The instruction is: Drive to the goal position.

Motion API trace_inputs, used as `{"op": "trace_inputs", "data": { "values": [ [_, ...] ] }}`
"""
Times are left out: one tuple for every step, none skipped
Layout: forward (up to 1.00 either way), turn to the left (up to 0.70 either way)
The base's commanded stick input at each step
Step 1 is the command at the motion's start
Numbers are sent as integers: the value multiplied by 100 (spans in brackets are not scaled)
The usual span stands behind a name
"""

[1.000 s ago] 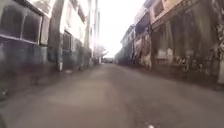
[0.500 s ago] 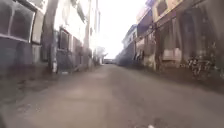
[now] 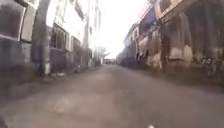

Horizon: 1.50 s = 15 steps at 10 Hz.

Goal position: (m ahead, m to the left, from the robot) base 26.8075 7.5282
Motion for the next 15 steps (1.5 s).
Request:
{"op": "trace_inputs", "data": {
  "values": [
    [100, 0],
    [100, 0],
    [100, 0],
    [100, 0],
    [100, 0],
    [100, 0],
    [100, 0],
    [100, 0],
    [100, 0],
    [100, 0],
    [100, 0],
    [100, 0],
    [100, 0],
    [100, 0],
    [100, 0]
  ]
}}
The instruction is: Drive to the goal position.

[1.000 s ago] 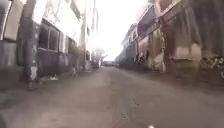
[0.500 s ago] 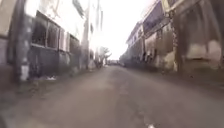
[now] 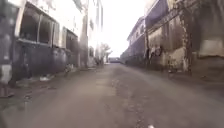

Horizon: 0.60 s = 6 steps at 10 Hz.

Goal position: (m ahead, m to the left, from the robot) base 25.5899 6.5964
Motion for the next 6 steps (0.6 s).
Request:
{"op": "trace_inputs", "data": {
  "values": [
    [100, 0],
    [100, 0],
    [100, 0],
    [100, 0],
    [100, 0],
    [100, 0]
  ]
}}
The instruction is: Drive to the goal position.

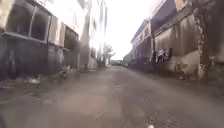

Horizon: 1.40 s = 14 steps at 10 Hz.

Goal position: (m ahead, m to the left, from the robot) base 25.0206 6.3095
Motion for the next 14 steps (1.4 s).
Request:
{"op": "trace_inputs", "data": {
  "values": [
    [100, 0],
    [100, 0],
    [100, 0],
    [100, 0],
    [100, 0],
    [100, 0],
    [100, 0],
    [100, 0],
    [100, 0],
    [100, 0],
    [100, 0],
    [100, 0],
    [100, 0],
    [100, 0]
  ]
}}
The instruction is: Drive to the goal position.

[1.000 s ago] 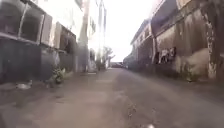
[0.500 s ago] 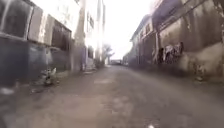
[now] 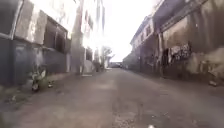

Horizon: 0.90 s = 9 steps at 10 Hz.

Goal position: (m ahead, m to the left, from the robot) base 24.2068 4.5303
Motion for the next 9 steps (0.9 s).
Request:
{"op": "trace_inputs", "data": {
  "values": [
    [100, 0],
    [100, 0],
    [100, 0],
    [100, 0],
    [100, 0],
    [100, 0],
    [100, 0],
    [100, 0],
    [100, 0]
  ]
}}
